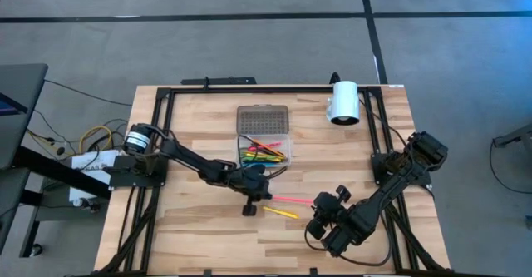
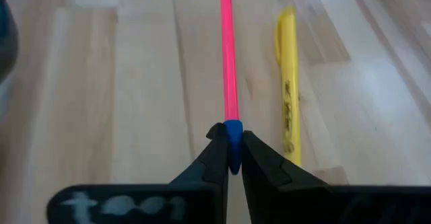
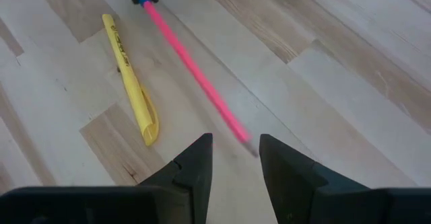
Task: Pick & place school supplies into a supply box
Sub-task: Put the pink pencil into the supply box, then put the yellow pen into the supply box
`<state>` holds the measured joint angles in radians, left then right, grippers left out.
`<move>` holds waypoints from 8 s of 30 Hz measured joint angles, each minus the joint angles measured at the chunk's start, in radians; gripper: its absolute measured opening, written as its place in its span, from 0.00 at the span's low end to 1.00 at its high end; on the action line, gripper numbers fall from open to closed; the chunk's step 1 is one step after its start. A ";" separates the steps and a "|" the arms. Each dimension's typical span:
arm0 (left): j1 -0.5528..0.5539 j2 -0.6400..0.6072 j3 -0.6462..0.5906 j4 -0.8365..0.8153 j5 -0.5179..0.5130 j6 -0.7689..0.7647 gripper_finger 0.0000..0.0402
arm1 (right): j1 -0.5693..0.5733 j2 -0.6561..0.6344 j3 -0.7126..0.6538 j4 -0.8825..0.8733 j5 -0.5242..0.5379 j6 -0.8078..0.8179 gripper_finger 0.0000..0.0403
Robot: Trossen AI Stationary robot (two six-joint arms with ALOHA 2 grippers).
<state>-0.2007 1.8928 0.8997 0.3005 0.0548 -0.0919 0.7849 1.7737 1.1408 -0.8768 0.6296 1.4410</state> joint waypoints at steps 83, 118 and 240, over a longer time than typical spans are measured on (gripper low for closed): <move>0.190 -0.452 0.001 -0.714 -0.273 -0.049 0.31 | -0.134 0.000 0.000 0.179 0.023 -0.327 0.29; -0.013 -0.742 0.000 -0.856 -0.357 -0.072 0.31 | -0.210 0.178 -0.002 0.568 -0.372 -0.682 0.29; -0.018 -0.741 -0.019 -0.893 -0.402 -0.139 0.31 | -0.429 0.171 0.178 0.294 -0.441 -1.072 0.08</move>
<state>-0.2189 1.1515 0.8806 -0.5929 -0.3472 -0.2314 0.3557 1.9446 1.3190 -0.5825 0.1890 0.3688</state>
